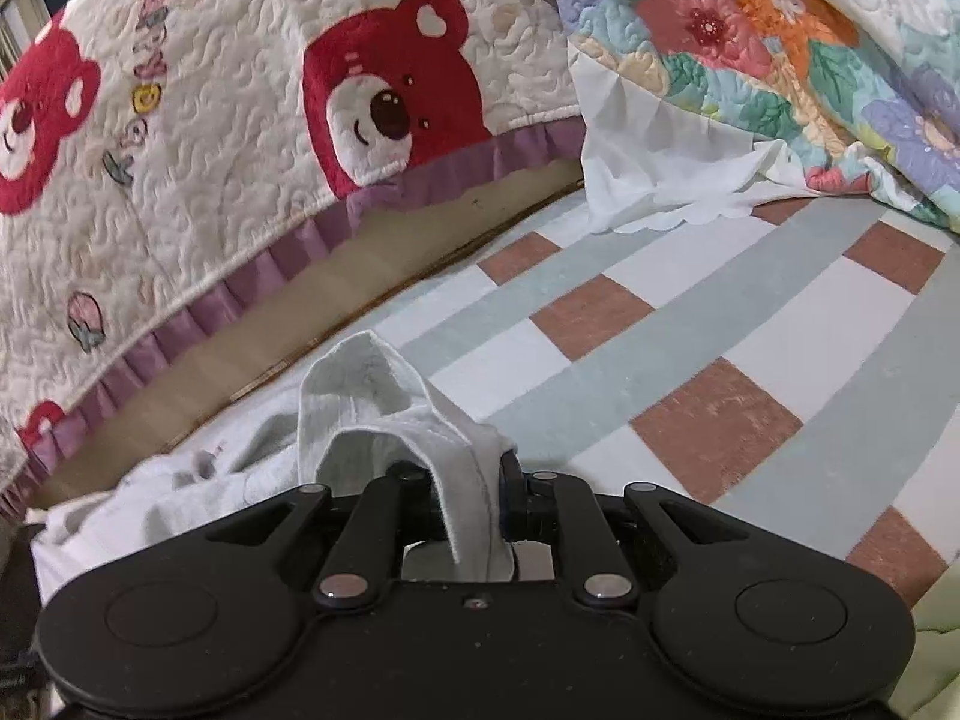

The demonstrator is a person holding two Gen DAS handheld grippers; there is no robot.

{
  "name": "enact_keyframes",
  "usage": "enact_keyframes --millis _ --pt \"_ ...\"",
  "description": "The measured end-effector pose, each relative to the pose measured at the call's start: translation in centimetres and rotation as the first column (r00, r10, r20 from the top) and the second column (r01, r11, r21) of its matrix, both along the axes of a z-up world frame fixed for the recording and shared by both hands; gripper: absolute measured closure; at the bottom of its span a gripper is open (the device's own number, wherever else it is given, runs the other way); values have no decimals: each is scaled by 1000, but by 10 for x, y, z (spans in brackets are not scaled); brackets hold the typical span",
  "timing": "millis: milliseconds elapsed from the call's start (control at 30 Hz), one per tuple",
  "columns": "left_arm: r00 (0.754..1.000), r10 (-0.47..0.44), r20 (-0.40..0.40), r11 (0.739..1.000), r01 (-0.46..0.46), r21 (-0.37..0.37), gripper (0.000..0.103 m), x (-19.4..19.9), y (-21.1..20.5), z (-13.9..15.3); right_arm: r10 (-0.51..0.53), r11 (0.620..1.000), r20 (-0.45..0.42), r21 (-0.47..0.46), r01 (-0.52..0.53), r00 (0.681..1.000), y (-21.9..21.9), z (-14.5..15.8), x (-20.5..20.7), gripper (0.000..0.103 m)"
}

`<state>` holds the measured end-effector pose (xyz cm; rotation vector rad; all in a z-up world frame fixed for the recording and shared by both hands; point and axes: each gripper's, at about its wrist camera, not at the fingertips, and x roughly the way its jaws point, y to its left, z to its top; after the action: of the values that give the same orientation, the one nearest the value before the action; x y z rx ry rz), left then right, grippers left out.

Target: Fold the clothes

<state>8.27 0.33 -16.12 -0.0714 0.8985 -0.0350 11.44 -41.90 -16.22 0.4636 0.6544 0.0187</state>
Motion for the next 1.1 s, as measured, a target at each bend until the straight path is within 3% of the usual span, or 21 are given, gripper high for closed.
enact_keyframes --millis 133,200,267,300,333,367,400,433,467,567,600,667,700,767,800,867,967,1067,1100 --pt "998 18 -55 999 -21 -41 33 0 6 -18 -4 1000 -21 11 5 1000 -2 -3 0 84" --pt "999 34 -27 999 -35 -22 24 7 3 -18 19 1000 -9 24 -18 1000 -1 -2 -1 86" --pt "999 16 30 1000 -16 -3 21 12 -3 -17 86 992 59 85 -91 995 -1 3 -5 87" --pt "999 -2 51 1000 3 -9 27 15 -6 -17 127 980 104 138 -141 986 0 8 -8 88" --pt "998 -31 63 999 32 -16 59 19 -8 -18 164 966 141 178 -188 976 2 13 -10 88" --pt "996 -66 60 998 65 13 82 23 -13 -17 202 951 173 201 -235 964 6 20 -13 88" --pt "993 -88 83 993 81 82 96 24 -21 -10 236 936 200 215 -277 951 9 27 -17 89" --pt "987 -107 117 983 87 161 96 24 -29 -1 259 920 228 239 -312 939 10 37 -22 89" --pt "982 -111 155 979 82 185 96 25 -31 14 277 898 262 272 -346 925 9 48 -29 90" --pt "956 -106 272 979 53 194 96 33 -30 63 319 844 383 302 -444 867 -4 91 -37 90" --pt "945 -104 311 979 44 197 96 35 -30 80 310 849 393 295 -438 866 -13 102 -31 91" --pt "926 -95 365 984 33 174 95 57 -31 100 268 884 384 266 -384 883 -32 117 -15 91" --pt "916 -90 391 987 28 160 88 70 -32 109 242 919 359 213 -332 901 -41 120 -5 91" --pt "914 -105 392 983 37 177 51 99 -43 106 162 987 228 -41 -156 960 -51 101 19 91" --pt "920 -124 373 977 49 205 30 103 -52 98 126 982 168 -160 -99 978 -54 86 29 91" --pt "930 -172 326 961 85 264 29 106 -70 80 54 954 46 -297 -38 997 -59 45 37 74" --pt "928 -258 270 933 167 317 29 81 -90 49 -10 943 -121 -331 -31 993 -66 6 40 73" --pt "921 -341 190 914 276 298 29 43 -103 16 0 956 -99 -290 -28 995 -72 14 42 71" --pt "915 -368 163 907 315 279 29 34 -105 7 12 961 -70 -275 -31 997 -70 21 43 66"
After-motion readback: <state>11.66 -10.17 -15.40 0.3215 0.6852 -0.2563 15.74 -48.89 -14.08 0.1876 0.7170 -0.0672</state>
